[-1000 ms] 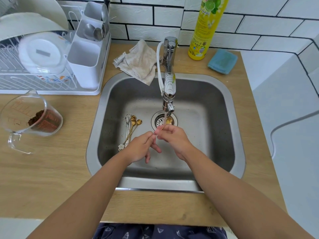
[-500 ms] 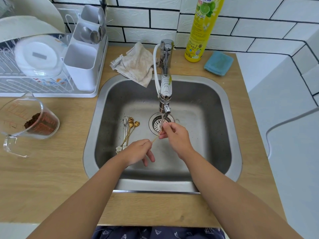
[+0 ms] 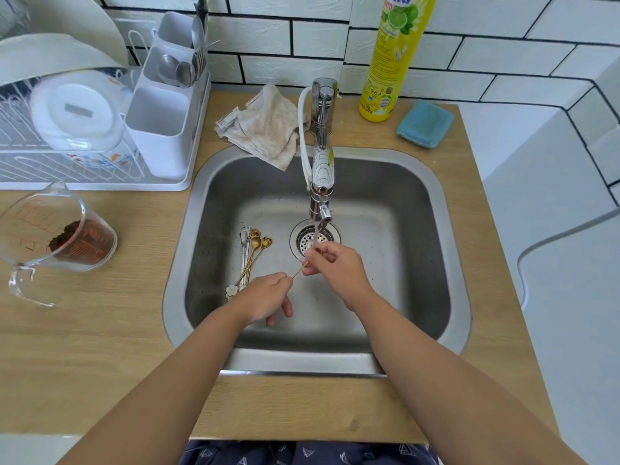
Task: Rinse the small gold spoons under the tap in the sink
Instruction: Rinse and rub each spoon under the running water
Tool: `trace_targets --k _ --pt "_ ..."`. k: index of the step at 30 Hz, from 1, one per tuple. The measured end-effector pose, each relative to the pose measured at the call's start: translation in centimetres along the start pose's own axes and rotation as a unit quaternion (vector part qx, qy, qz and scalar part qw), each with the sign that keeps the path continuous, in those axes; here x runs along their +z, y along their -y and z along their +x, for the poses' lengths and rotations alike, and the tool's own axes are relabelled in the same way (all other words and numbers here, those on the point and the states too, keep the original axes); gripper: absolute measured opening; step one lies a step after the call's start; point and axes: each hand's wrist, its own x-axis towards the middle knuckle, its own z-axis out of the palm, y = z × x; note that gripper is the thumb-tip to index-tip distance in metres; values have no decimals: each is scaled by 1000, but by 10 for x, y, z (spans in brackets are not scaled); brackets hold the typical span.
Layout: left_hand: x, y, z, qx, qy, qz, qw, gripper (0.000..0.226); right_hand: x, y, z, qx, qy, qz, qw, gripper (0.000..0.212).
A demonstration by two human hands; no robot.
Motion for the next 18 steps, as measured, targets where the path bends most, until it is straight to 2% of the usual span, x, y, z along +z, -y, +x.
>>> trace_targets --k 2,7,18 --pt "0 -1 -1 -1 -4 8 1000 33 -1 0 0 12 -1 5 1000 17" --pt "0 -2 0 5 -14 26 1000 35 -2 -2 0 12 9 -6 1000 11" --pt "-2 1 4 -1 -15 18 1000 37 0 0 1 23 19 -9 999 22"
